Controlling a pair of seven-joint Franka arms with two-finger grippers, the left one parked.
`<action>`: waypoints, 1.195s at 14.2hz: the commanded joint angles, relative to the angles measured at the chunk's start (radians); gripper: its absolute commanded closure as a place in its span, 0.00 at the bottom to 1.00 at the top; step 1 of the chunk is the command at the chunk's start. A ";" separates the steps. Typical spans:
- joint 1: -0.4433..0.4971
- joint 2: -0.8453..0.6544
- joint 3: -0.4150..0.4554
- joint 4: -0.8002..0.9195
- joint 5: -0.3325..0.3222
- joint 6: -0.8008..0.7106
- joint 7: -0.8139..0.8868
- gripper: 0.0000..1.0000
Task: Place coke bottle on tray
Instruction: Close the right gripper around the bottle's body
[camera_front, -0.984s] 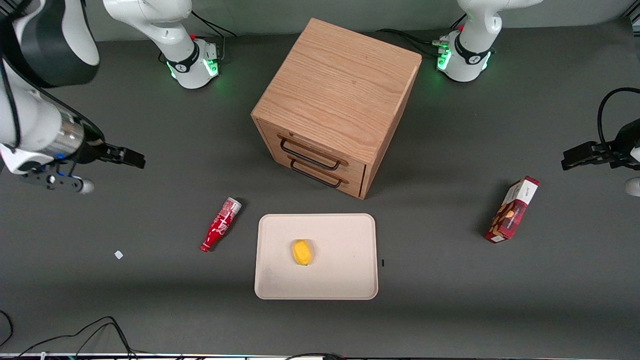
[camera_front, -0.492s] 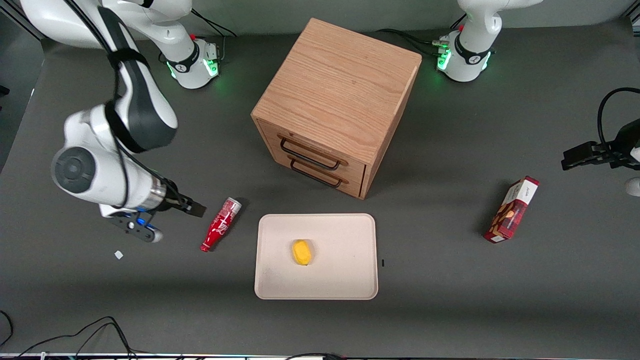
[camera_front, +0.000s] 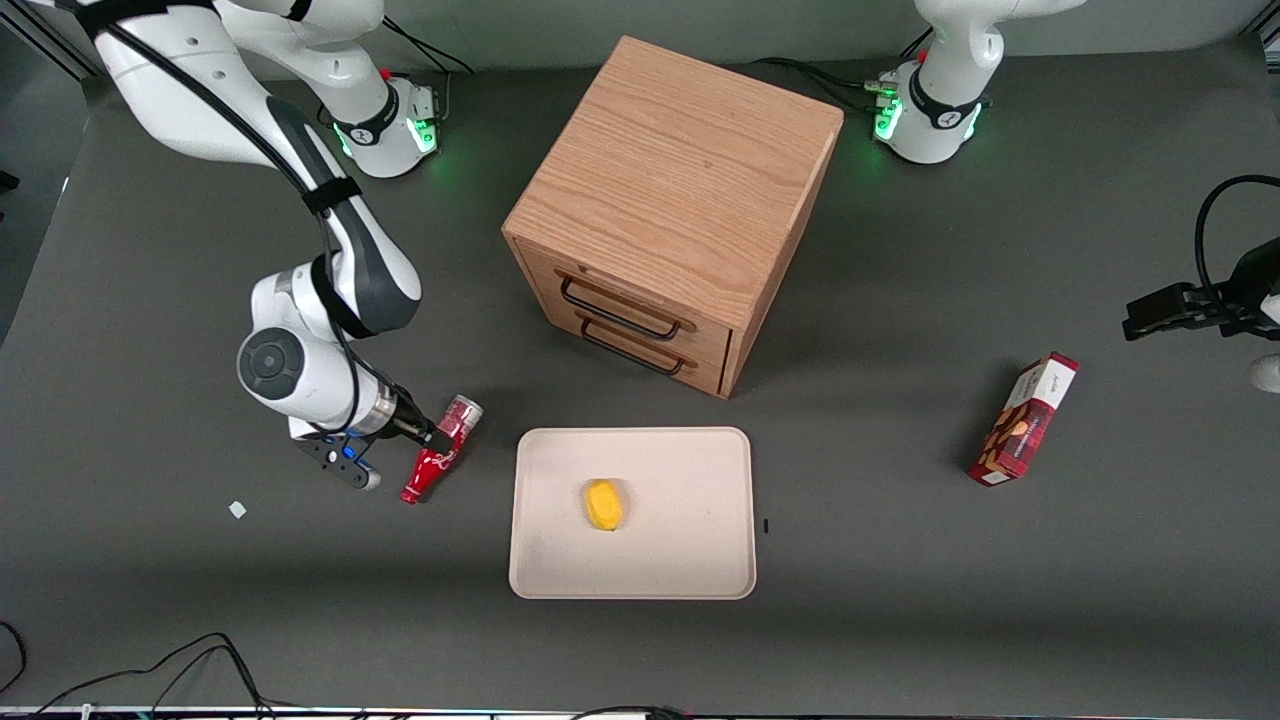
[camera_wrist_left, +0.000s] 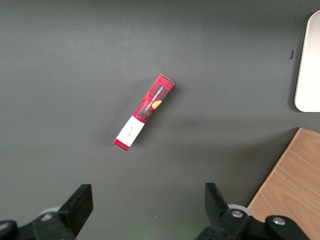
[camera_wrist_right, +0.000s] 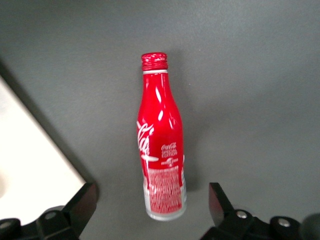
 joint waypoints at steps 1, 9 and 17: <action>0.003 0.053 -0.002 0.002 -0.037 0.060 0.050 0.00; 0.003 0.139 -0.002 0.003 -0.086 0.151 0.078 0.00; 0.003 0.144 -0.002 0.002 -0.102 0.157 0.084 0.84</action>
